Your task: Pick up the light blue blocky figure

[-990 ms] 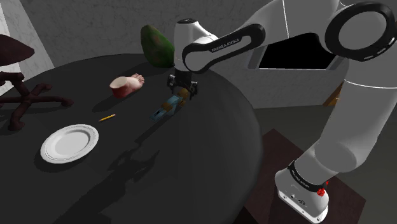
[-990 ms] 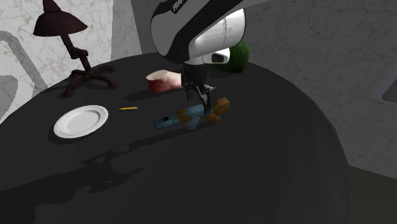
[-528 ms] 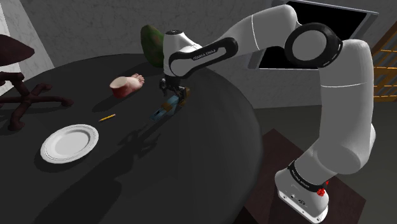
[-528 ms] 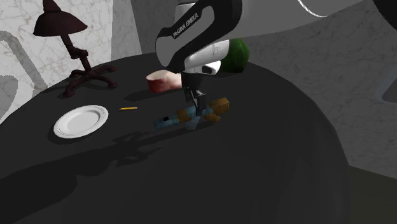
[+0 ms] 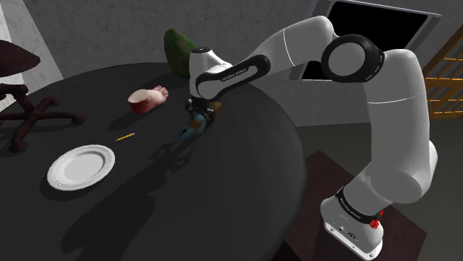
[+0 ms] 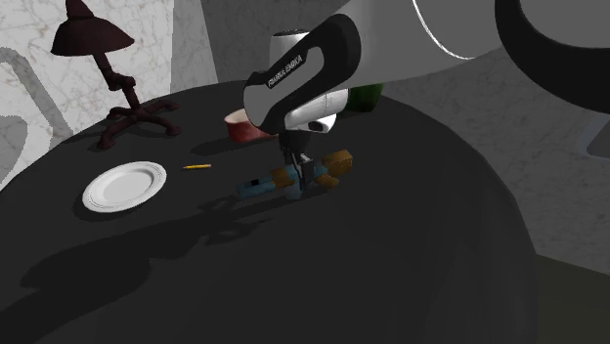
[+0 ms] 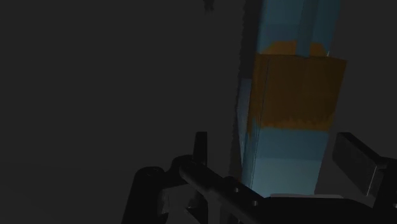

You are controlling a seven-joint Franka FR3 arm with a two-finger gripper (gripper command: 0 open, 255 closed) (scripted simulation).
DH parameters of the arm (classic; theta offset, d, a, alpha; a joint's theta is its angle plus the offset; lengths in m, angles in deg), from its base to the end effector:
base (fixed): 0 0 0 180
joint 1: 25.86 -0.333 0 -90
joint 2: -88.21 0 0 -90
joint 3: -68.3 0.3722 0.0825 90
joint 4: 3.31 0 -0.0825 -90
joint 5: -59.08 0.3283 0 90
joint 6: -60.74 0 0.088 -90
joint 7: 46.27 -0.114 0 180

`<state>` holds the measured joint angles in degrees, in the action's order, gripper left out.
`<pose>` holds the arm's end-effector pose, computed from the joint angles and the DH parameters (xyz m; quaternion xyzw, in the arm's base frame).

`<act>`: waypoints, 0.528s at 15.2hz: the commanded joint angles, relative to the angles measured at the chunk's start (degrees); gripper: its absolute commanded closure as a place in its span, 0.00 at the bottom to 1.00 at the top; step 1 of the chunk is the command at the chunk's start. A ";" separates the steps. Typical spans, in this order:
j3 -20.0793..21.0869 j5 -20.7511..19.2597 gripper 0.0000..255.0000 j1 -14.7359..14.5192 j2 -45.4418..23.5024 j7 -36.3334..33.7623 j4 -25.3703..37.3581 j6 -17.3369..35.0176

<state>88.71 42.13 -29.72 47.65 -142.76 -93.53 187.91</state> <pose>0.6518 0.2259 0.3120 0.8373 -0.5467 -0.0006 0.0055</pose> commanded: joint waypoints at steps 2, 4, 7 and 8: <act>-0.10 -0.12 1.00 -0.09 -0.40 -0.04 0.20 0.24; -0.09 -0.11 1.00 -0.10 -0.37 -0.06 0.20 0.22; -0.09 -0.11 1.00 -0.10 -0.37 -0.06 0.20 0.22; -0.09 -0.11 1.00 -0.11 -0.38 -0.06 0.23 0.20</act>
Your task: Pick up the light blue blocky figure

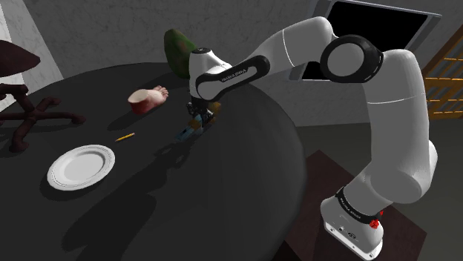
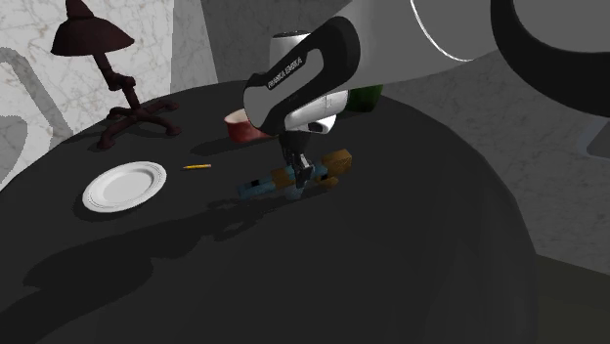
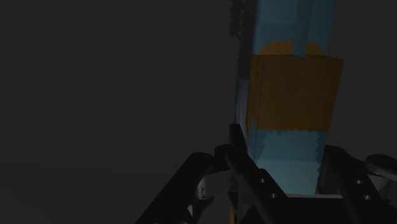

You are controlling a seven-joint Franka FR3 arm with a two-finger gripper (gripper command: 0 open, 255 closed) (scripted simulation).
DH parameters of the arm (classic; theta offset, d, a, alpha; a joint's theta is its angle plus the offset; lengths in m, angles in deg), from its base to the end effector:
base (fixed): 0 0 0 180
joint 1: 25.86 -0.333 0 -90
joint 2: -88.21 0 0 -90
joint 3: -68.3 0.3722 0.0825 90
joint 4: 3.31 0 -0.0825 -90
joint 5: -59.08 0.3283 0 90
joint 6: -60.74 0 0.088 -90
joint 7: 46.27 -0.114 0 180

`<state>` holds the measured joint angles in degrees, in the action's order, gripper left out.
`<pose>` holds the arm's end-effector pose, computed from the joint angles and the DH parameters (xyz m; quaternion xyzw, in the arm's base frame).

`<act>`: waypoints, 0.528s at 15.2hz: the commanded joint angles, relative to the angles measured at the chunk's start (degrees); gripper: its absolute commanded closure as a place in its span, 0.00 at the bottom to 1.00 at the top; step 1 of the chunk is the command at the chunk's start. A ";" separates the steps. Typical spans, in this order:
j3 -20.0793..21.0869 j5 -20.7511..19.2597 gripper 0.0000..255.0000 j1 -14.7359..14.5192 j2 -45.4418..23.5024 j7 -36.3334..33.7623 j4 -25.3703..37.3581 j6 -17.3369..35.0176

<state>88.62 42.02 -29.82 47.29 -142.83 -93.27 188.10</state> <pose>0.6532 0.2264 0.3097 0.8372 -0.5469 0.0000 0.0049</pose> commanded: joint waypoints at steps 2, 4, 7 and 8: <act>0.00 0.00 1.00 -0.01 -0.03 0.00 0.01 -0.02; 0.13 0.16 1.00 0.11 0.40 0.14 0.06 -0.49; 0.52 0.66 1.00 0.35 1.75 0.43 0.26 -2.00; 0.65 0.83 1.00 0.43 2.19 0.53 0.35 -2.52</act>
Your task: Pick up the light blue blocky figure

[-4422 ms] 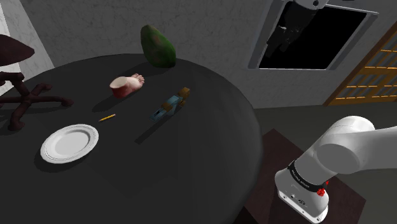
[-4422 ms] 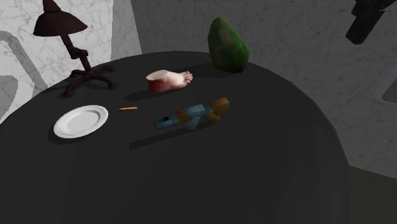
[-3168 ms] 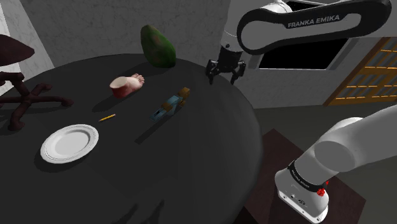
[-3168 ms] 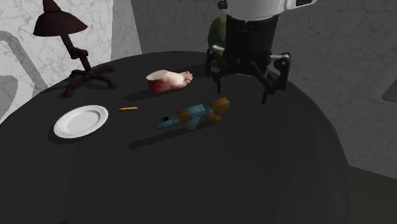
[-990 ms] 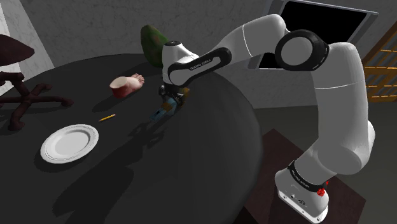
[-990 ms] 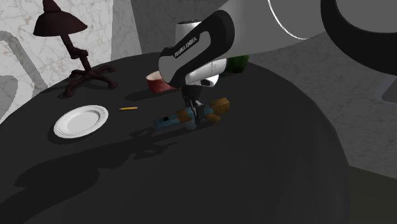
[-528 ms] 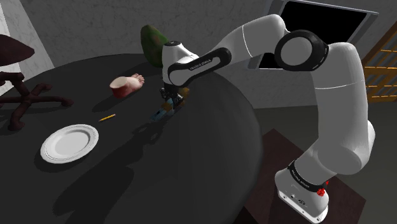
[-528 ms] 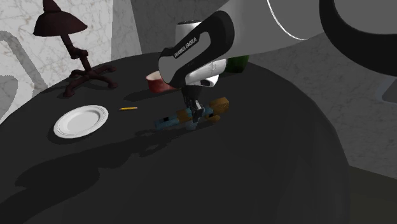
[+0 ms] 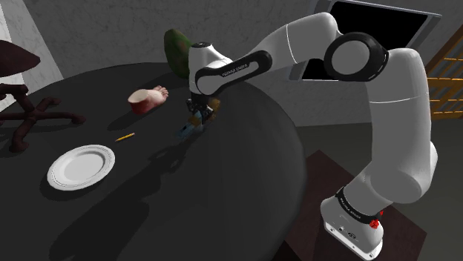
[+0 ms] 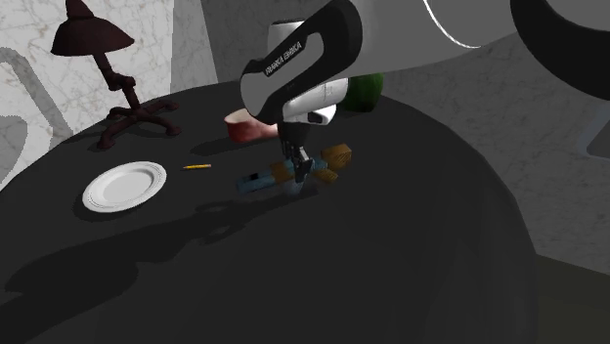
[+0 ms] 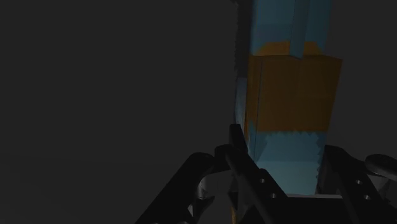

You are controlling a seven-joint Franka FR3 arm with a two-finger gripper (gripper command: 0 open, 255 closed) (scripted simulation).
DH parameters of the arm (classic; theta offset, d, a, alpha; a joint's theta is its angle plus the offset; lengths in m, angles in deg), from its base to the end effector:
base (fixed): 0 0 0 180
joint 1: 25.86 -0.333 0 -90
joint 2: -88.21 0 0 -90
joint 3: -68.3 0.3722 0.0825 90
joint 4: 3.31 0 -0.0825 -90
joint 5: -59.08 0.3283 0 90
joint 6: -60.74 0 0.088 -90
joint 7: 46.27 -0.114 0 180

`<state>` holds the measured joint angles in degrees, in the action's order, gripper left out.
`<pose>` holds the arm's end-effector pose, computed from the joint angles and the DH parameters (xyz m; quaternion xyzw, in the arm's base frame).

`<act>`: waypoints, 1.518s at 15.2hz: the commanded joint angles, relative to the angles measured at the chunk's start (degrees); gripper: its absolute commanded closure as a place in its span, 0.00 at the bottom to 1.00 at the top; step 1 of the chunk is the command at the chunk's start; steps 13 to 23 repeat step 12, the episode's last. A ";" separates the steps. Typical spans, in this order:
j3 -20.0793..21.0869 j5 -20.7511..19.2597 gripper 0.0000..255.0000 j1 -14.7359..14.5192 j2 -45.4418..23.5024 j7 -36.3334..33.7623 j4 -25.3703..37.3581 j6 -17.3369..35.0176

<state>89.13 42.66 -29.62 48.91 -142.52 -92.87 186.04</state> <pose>0.6509 0.2269 0.3291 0.8372 -0.5468 -0.0005 0.0054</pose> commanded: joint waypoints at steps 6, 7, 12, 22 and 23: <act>0.84 1.17 1.00 0.62 3.01 0.80 0.79 -3.66; 0.94 1.33 1.00 0.67 3.39 0.90 0.99 -4.21; 1.26 1.81 1.00 0.82 4.52 1.20 1.69 -5.99; 1.26 1.81 1.00 0.82 4.52 1.20 1.69 -5.99; 1.26 1.81 1.00 0.82 4.52 1.20 1.69 -5.99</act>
